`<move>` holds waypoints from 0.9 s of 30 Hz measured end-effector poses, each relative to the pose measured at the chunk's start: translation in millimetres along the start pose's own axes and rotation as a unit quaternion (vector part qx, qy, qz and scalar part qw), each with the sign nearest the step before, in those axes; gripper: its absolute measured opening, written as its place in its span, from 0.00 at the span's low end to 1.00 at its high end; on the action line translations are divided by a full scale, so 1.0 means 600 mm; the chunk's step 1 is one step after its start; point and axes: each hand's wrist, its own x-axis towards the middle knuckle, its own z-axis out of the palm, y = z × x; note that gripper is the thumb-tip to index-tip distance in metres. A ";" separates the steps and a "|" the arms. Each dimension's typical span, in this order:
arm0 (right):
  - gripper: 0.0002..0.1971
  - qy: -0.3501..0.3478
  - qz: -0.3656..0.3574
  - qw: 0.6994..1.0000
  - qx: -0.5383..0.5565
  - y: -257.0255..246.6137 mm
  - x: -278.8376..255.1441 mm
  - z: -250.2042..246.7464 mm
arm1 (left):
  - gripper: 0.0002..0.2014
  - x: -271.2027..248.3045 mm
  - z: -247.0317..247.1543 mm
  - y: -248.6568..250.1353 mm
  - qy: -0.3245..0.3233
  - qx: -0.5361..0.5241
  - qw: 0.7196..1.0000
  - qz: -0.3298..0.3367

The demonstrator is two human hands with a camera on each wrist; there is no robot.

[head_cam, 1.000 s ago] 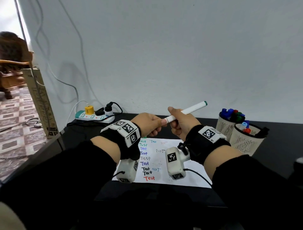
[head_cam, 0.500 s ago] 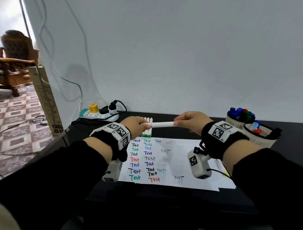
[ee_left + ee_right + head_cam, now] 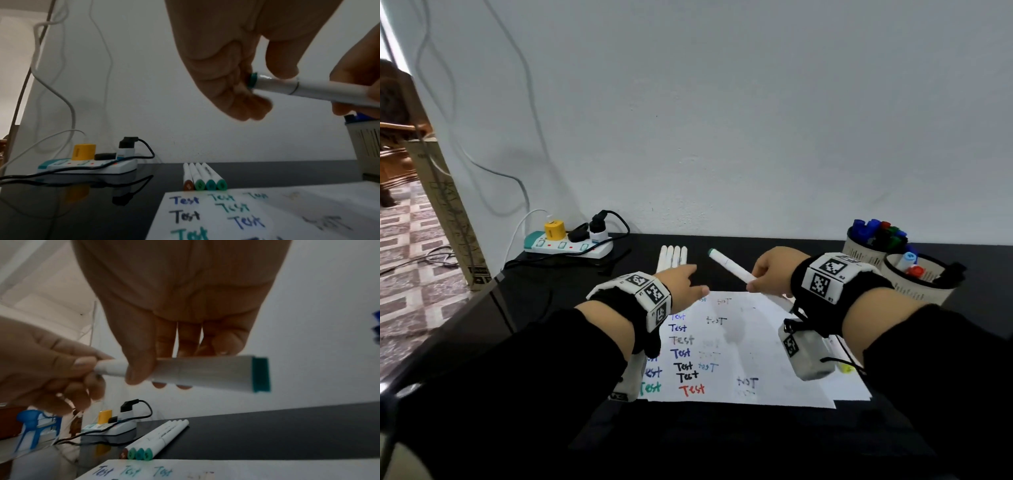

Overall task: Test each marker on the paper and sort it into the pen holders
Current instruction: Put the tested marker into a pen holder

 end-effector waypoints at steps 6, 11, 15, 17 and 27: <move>0.16 -0.051 0.118 0.992 0.000 0.089 0.002 0.006 | 0.38 0.035 0.056 0.021 -0.116 0.219 0.969 0.016; 0.16 -0.085 0.162 0.983 0.007 0.146 -0.001 0.037 | 0.42 0.062 0.082 0.039 -0.149 0.266 0.952 0.017; 0.19 -0.101 0.165 0.981 -0.014 0.169 0.014 0.070 | 0.46 0.082 0.103 0.042 -0.162 0.302 0.940 0.004; 0.20 -0.092 0.169 0.981 -0.030 0.177 0.017 0.079 | 0.47 0.085 0.109 0.046 -0.166 0.316 0.934 0.001; 0.17 -0.094 0.176 0.978 -0.064 0.184 0.006 0.081 | 0.45 0.081 0.114 0.053 -0.167 0.327 0.930 0.001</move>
